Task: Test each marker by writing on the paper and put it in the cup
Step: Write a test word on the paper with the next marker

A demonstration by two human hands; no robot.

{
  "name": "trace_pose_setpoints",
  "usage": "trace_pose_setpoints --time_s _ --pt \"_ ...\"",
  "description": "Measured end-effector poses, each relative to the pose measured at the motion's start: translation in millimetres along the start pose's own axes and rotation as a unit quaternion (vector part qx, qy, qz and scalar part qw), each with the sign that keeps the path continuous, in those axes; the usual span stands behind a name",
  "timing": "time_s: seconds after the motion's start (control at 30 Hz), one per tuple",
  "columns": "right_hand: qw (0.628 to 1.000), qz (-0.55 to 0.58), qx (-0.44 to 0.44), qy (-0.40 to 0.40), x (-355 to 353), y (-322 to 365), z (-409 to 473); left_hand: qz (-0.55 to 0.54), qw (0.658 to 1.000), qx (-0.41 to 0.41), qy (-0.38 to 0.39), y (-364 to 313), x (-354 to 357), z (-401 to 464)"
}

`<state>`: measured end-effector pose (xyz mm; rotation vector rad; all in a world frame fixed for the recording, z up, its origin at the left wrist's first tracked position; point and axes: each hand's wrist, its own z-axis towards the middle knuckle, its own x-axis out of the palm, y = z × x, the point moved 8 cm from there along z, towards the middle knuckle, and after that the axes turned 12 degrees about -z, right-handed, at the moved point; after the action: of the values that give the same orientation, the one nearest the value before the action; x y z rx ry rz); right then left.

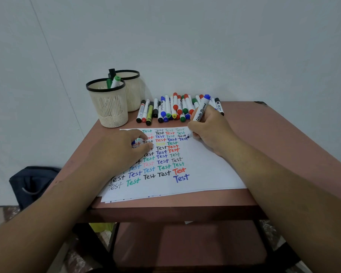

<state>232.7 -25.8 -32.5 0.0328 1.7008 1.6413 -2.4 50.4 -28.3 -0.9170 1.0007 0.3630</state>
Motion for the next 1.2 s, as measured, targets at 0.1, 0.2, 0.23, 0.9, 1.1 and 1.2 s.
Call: trace_pose_setpoints --time_s 0.1,0.2,0.23,0.9,1.1,1.2 --pt "0.999 0.034 -0.001 -0.010 -2 0 0 0.017 1.000 0.008 -0.019 -2 -3 -3" --pt "0.995 0.088 -0.011 -0.038 -8 5 -2 -0.060 0.998 -0.022 -0.030 5 -1 -2" --pt "0.992 0.113 -0.019 -0.047 -11 6 -2 -0.089 0.995 -0.024 -0.035 6 0 -2" --pt "0.943 0.306 -0.064 0.118 14 35 -27 -0.100 0.990 0.079 -0.061 -10 -9 -1" --pt "0.952 0.272 -0.059 0.129 19 36 -29 -0.094 0.989 0.107 -0.049 -13 -5 0" --pt "0.955 0.258 -0.052 0.136 22 37 -31 -0.100 0.985 0.133 -0.045 -13 -3 0"
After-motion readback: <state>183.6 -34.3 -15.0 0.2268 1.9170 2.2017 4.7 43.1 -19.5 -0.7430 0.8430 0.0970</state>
